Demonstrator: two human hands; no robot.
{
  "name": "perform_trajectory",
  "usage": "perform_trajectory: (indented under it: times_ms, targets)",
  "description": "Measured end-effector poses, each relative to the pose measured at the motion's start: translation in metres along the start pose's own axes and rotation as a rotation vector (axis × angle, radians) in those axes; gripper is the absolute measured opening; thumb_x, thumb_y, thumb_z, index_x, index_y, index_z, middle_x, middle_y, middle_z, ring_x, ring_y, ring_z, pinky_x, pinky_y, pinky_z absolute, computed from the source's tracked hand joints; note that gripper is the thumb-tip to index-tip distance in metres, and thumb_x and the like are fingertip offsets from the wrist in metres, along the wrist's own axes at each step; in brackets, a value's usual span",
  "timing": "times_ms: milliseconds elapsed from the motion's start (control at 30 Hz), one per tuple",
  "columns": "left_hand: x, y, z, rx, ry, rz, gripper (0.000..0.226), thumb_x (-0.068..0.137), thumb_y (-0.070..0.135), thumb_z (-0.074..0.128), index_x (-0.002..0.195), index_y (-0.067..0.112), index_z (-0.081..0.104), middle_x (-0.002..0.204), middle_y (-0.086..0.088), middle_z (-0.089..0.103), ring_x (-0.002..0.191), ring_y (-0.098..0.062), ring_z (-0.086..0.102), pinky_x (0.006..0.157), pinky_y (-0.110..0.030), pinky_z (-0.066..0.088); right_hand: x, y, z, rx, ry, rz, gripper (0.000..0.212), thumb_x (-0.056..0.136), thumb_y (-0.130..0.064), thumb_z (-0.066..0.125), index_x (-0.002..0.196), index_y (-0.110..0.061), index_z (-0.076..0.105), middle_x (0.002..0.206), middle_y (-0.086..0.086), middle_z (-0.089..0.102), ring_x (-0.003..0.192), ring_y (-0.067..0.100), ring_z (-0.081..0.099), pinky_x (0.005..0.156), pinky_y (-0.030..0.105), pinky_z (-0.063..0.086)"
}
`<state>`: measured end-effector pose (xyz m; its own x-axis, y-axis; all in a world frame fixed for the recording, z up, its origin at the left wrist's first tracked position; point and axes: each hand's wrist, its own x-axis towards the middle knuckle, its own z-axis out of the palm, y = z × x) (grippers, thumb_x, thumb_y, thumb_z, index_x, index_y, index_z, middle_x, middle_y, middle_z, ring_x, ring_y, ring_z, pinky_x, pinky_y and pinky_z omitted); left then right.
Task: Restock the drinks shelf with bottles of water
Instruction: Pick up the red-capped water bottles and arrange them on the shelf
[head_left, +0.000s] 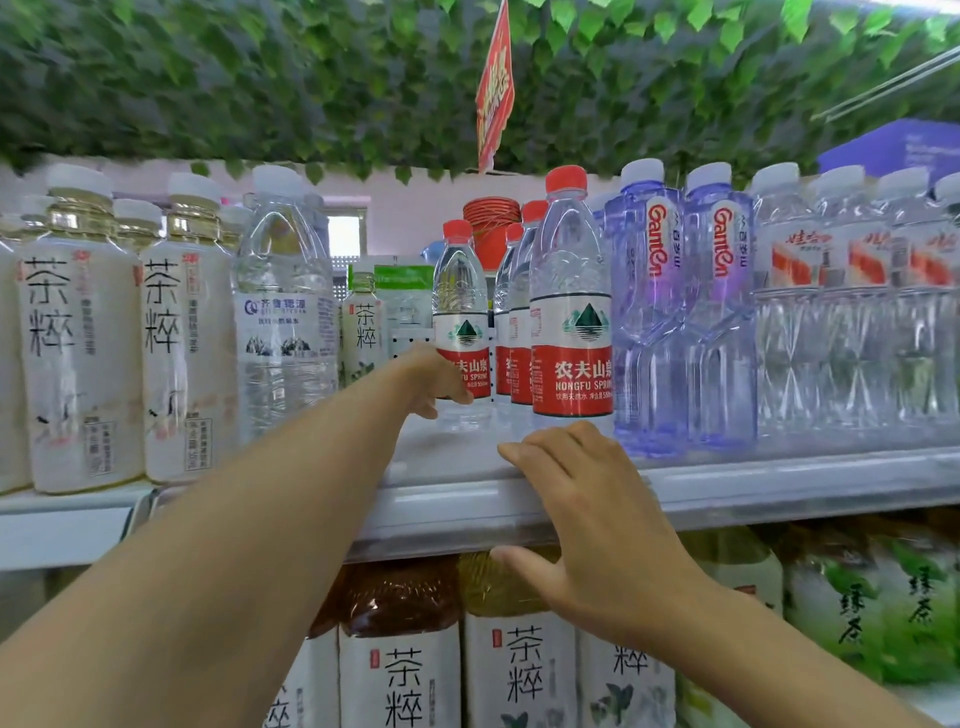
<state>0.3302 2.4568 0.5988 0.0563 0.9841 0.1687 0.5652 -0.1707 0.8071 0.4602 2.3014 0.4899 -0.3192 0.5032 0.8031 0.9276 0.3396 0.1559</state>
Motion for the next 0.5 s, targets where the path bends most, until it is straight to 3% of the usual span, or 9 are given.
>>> perform_trajectory:
  times_ms: [233,500]
  targets:
    - [0.011,-0.006,0.003,-0.012,-0.005,0.026,0.049,0.078,0.000,0.072,0.123,0.006,0.053,0.121,-0.013,0.058,0.111,-0.029,0.052,0.082,-0.035,0.048,0.000,0.001,0.000,-0.013,0.014,-0.008,0.063,0.068,-0.061,0.056,0.117,-0.022,0.054,0.107,-0.008,0.057,0.097,0.014,0.053,0.086,0.032,0.048]
    - [0.014,-0.008,0.004,-0.014,-0.026,0.056,0.040,0.080,-0.002,0.069,0.116,0.009,0.055,0.112,-0.009,0.057,0.104,-0.024,0.048,0.084,-0.035,0.046,0.000,0.001,0.000,-0.010,0.014,-0.010,0.063,0.069,-0.061,0.059,0.118,-0.021,0.053,0.108,-0.007,0.056,0.098,0.015,0.052,0.087,0.033,0.048]
